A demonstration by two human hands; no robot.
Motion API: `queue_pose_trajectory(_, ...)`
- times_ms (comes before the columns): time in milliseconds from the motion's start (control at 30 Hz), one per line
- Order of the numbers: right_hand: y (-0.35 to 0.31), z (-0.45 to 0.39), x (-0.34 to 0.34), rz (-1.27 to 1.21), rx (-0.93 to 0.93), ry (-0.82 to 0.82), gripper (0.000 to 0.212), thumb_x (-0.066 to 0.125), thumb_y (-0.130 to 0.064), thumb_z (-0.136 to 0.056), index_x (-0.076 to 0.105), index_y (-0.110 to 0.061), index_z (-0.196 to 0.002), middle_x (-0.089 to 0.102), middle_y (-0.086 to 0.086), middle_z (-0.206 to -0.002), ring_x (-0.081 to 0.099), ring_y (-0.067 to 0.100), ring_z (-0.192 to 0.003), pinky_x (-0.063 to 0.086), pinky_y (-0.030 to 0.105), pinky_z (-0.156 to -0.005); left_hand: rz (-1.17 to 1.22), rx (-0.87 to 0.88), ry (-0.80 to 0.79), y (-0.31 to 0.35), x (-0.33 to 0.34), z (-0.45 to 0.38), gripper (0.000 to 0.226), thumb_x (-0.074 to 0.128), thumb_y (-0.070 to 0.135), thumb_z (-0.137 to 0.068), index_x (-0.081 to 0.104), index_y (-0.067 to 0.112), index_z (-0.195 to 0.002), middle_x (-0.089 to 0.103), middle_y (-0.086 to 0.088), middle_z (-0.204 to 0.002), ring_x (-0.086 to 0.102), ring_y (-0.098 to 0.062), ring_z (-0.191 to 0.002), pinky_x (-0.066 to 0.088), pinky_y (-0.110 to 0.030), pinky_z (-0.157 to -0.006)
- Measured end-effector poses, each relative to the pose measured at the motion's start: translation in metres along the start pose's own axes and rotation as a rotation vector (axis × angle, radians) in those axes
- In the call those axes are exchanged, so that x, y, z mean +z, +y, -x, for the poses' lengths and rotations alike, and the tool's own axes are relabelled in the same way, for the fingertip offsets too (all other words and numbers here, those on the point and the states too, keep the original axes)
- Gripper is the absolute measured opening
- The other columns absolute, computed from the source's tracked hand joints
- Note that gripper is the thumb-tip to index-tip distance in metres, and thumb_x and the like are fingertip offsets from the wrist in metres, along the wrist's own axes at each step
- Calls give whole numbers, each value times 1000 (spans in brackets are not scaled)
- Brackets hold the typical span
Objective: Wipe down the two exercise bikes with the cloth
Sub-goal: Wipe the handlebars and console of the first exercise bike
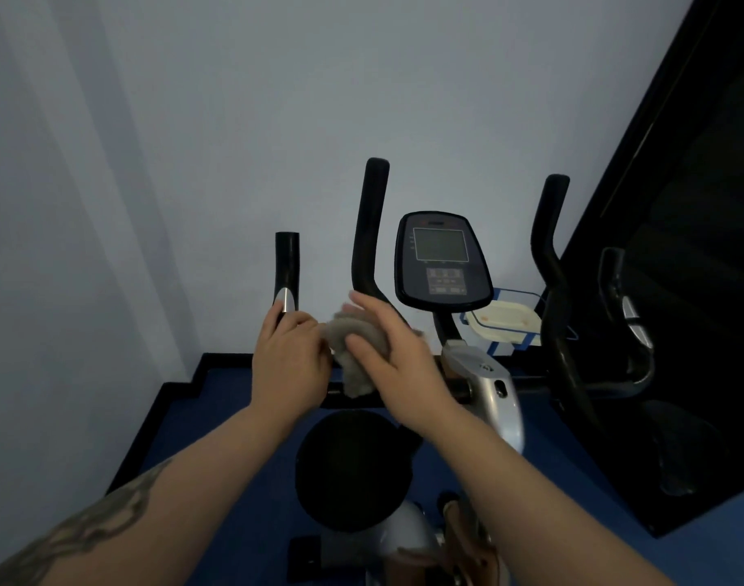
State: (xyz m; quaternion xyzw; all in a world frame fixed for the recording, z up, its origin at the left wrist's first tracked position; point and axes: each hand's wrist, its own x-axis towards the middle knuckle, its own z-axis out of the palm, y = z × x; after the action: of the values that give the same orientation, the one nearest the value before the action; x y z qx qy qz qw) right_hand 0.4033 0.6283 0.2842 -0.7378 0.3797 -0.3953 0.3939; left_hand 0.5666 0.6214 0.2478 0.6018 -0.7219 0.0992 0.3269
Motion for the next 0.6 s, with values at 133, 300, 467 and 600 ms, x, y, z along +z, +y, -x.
queue_pose_trajectory(133,4,0,16,26,110,-156,43,64,-29,-93,49,-26,-133,63,-7,-120,60,1,-107,50,22,-91,62,18,-50,-8,0,2,33,47,34,-82,71,12,-75,67,-2,-81,63,-23,-94,22,-42,-115)
queue_pose_trajectory(300,-1,0,1,556,133,-399,24,53,-37,-97,56,-19,-112,62,-2,-102,59,16,-93,47,34,-79,455,-92,54,-16,1,2,33,43,-8,-92,65,5,-113,57,-6,-132,41,-23,-135,16,-24,-118)
queue_pose_trajectory(467,-19,-30,43,864,239,-603,44,28,-47,-103,44,-14,-126,57,8,-118,54,26,-99,42,39,-81,522,-57,-28,-45,-9,-4,34,41,-2,-100,59,7,-128,41,2,-147,23,-12,-144,21,-30,-119)
queue_pose_trajectory(600,-19,-35,53,635,323,-543,37,29,-49,-102,44,-22,-123,57,-2,-110,52,15,-92,37,34,-76,419,143,-160,-77,-18,-19,33,40,12,-102,62,10,-127,46,2,-144,30,-14,-141,25,-40,-117)
